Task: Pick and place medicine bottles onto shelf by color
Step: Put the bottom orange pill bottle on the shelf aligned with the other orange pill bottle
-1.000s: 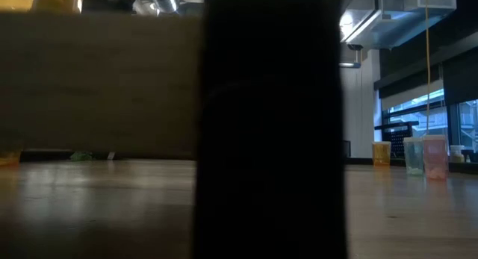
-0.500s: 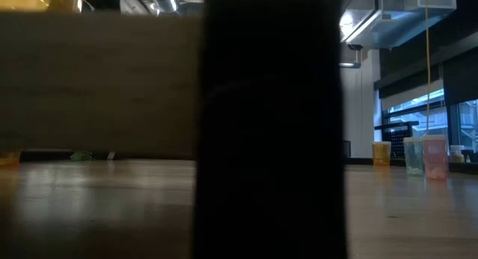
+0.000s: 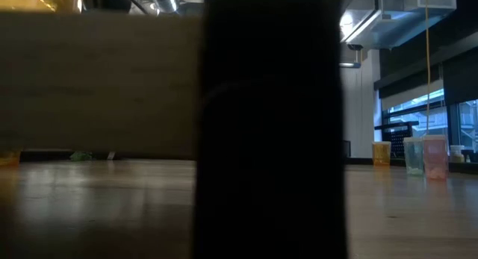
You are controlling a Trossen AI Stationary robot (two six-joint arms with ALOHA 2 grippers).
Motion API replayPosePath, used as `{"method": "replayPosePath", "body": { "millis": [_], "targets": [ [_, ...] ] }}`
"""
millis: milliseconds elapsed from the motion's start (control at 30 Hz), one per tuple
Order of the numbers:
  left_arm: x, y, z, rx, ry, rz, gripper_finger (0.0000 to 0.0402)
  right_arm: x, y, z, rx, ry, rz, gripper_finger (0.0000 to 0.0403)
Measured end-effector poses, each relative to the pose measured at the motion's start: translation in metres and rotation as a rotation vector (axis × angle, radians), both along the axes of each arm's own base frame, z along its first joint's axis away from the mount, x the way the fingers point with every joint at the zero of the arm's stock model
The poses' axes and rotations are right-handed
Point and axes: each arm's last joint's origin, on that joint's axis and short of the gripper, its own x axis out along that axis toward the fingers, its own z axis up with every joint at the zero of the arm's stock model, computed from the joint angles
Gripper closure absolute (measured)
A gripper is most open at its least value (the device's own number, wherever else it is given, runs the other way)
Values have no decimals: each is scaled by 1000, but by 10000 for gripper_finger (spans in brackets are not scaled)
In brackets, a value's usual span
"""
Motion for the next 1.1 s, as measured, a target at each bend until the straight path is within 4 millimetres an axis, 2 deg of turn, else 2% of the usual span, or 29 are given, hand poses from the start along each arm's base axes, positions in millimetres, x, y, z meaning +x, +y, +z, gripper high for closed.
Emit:
{"method": "replayPosePath", "body": {
  "millis": [267,633,1100],
  "targets": [
    [0,0,-1,2,5,4,91,0,0,0,-16,-4,12,139],
    [2,0,-2,-3,-9,6,149,0,0,0,-18,-4,13,139],
    [3,0,-1,-4,-14,12,169,0,0,0,-16,-4,12,139]
  ]
}}
